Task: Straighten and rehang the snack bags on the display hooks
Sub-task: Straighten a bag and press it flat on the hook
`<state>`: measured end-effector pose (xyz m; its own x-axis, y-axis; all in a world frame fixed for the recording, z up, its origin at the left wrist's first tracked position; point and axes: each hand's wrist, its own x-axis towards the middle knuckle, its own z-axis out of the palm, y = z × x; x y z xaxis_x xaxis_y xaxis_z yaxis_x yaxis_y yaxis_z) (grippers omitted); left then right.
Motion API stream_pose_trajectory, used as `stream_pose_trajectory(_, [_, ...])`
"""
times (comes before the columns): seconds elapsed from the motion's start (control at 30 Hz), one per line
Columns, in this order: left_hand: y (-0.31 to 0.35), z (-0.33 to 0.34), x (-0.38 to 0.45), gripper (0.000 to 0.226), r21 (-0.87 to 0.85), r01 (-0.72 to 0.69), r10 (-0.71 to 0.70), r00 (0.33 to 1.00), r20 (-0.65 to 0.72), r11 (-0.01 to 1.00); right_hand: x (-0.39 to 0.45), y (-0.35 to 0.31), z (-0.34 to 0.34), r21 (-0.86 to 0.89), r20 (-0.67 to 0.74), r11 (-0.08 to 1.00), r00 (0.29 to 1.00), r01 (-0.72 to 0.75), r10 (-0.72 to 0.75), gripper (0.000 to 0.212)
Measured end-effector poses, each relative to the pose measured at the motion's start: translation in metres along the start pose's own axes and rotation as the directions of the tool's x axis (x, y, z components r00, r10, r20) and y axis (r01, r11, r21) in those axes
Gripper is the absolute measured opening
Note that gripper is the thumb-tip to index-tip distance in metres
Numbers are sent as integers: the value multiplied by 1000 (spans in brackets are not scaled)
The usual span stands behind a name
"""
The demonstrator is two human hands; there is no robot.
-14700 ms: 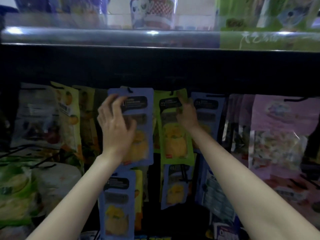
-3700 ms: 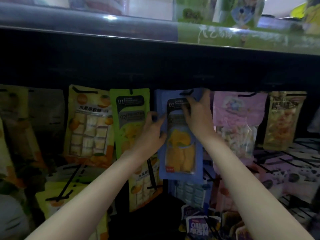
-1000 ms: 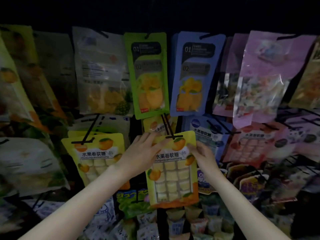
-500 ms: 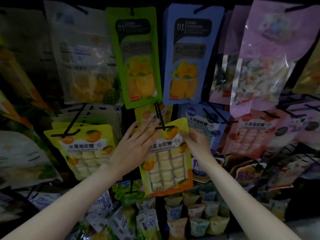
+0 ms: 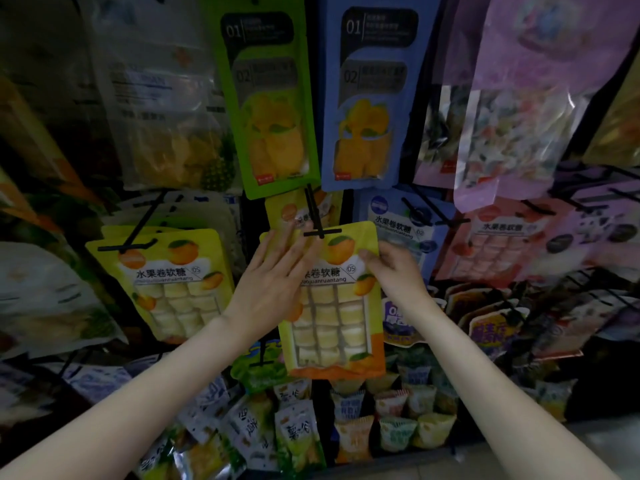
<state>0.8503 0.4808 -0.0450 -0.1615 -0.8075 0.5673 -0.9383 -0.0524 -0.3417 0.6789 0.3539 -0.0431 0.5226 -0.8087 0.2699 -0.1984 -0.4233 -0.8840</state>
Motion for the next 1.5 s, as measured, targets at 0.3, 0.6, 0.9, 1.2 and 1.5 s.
stream_pose_trajectory(0.3, [-11, 7, 1, 71, 17, 33, -34, 997, 72, 999, -4, 6, -2, -67, -63, 998, 998, 5, -9, 27])
stream_pose_trajectory(0.6, [-11, -2, -12, 45, -76, -47, 38, 993, -113, 996, -4, -13, -25, -70, 172, 988, 977, 139, -125, 35])
stream_pose_trajectory(0.9, [-19, -4, 6, 49, -77, -39, 36, 999, -41, 996, 16, -10, -13, 40, 73, 995, 993, 93, -96, 38])
stream_pose_trajectory(1.2, [-22, 10, 2, 48, -25, -14, 14, 1000, 9, 1000, 20, -9, -6, 47, 26, 997, 998, -56, 54, 32])
stream_pose_trajectory(1.5, [-47, -13, 25, 66, 70, 185, -197, 940, 277, 980, 50, -49, 16, -377, -31, 913, 988, -154, 154, 21])
